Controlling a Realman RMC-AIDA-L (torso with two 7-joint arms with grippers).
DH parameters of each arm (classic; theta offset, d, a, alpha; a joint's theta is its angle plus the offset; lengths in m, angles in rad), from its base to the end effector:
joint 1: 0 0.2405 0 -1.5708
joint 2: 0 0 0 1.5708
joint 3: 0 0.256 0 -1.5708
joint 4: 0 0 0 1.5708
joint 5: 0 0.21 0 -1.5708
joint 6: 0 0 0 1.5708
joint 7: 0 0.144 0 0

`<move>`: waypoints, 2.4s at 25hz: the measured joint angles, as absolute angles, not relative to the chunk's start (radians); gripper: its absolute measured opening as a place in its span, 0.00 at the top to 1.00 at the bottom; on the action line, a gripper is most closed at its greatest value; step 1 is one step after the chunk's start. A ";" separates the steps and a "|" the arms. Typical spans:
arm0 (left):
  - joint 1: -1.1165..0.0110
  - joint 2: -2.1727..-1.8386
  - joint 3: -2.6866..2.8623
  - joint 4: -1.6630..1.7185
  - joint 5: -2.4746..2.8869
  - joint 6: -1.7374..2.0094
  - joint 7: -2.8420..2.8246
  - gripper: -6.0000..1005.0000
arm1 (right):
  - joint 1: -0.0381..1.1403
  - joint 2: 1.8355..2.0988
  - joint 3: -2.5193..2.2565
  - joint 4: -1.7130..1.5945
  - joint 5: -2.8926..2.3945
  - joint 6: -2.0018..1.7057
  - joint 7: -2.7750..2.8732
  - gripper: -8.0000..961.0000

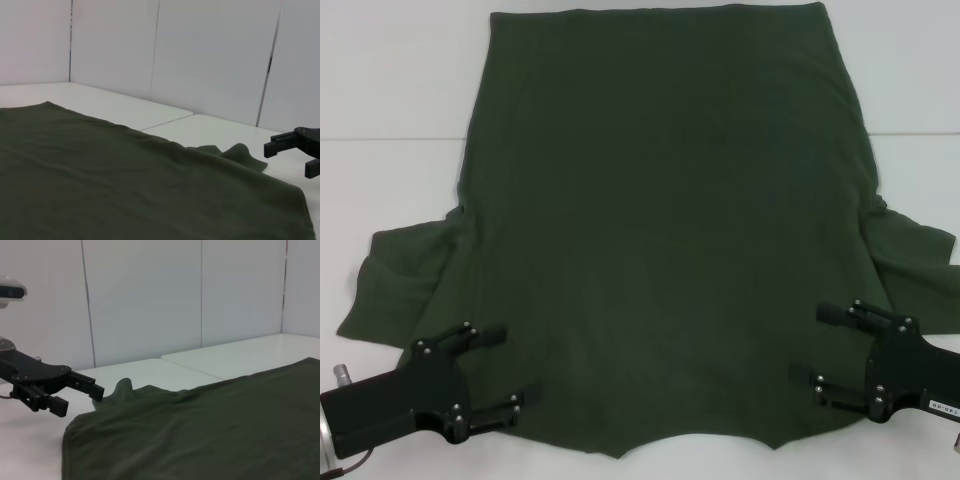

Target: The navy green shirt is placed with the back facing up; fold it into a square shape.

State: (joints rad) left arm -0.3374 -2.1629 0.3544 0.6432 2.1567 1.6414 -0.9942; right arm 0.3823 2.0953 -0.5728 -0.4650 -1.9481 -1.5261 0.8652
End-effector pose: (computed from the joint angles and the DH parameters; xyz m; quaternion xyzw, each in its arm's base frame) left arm -0.3253 0.2538 -0.0089 -0.9203 -0.1934 -0.2533 0.2268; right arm 0.3138 0.2763 -0.0231 -0.9286 0.1386 0.2592 0.2265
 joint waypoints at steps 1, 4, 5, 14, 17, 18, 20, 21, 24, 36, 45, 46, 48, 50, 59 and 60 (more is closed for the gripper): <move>-0.337 -2.163 0.352 0.643 2.156 1.644 -0.994 0.13 | 0.382 2.095 -0.572 -0.465 -1.948 -1.526 0.865 0.11; -0.337 -2.163 0.348 0.643 2.155 1.650 -0.994 0.13 | 0.382 2.095 -0.569 -0.464 -1.948 -1.526 0.864 0.11; -0.337 -2.163 0.348 0.643 2.155 1.650 -0.994 0.13 | 0.384 2.095 -0.569 -0.463 -1.948 -1.526 0.863 0.11; -0.337 -2.162 0.346 0.643 2.147 1.651 -1.011 0.13 | 0.400 2.095 -0.568 -0.448 -1.948 -1.519 0.860 0.11; -0.338 -2.158 0.329 0.649 2.120 1.652 -1.092 0.13 | 0.402 2.095 -0.568 -0.448 -1.948 -1.518 0.862 0.11; -0.343 -2.153 0.312 0.658 2.109 1.651 -1.173 0.13 | 0.403 2.095 -0.569 -0.448 -1.948 -1.517 0.862 0.11; -0.359 -2.134 0.288 0.678 2.104 1.647 -1.356 0.13 | 0.403 2.095 -0.573 -0.445 -1.948 -1.517 0.864 0.11; -0.370 -2.119 0.283 0.686 2.110 1.648 -1.459 0.13 | 0.403 2.095 -0.573 -0.443 -1.948 -1.517 0.864 0.11; -0.408 -2.066 0.273 0.702 2.142 1.661 -1.683 0.13 | 0.404 2.095 -0.572 -0.440 -1.948 -1.517 0.862 0.11; -0.567 -1.962 0.264 0.800 2.458 1.455 -2.065 0.13 | 0.411 2.095 -0.579 -0.425 -1.954 -1.515 0.864 0.11; -0.565 -1.969 0.307 0.768 2.484 1.295 -2.049 0.12 | 0.420 2.097 -0.580 -0.423 -1.954 -1.515 0.865 0.11; -0.564 -1.970 0.310 0.762 2.484 1.289 -2.044 0.12 | 0.421 2.097 -0.580 -0.423 -1.954 -1.514 0.865 0.11; -0.564 -1.975 0.314 0.752 2.485 1.280 -2.037 0.12 | 0.423 2.097 -0.580 -0.423 -1.954 -1.509 0.865 0.11; -0.564 -1.979 0.316 0.743 2.485 1.268 -2.030 0.12 | 0.425 2.097 -0.580 -0.423 -1.952 -1.506 0.865 0.11; -0.568 -1.986 0.316 0.713 2.482 1.231 -1.997 0.12 | 0.434 2.096 -0.580 -0.414 -1.955 -1.499 0.865 0.11; -0.569 -1.987 0.316 0.710 2.482 1.230 -1.994 0.12 | 0.434 2.096 -0.580 -0.413 -1.955 -1.499 0.865 0.11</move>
State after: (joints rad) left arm -0.5690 -1.9868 0.3161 0.7100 2.4820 1.2301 -1.9941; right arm 0.4344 2.0958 -0.5799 -0.4129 -1.9547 -1.4990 0.8652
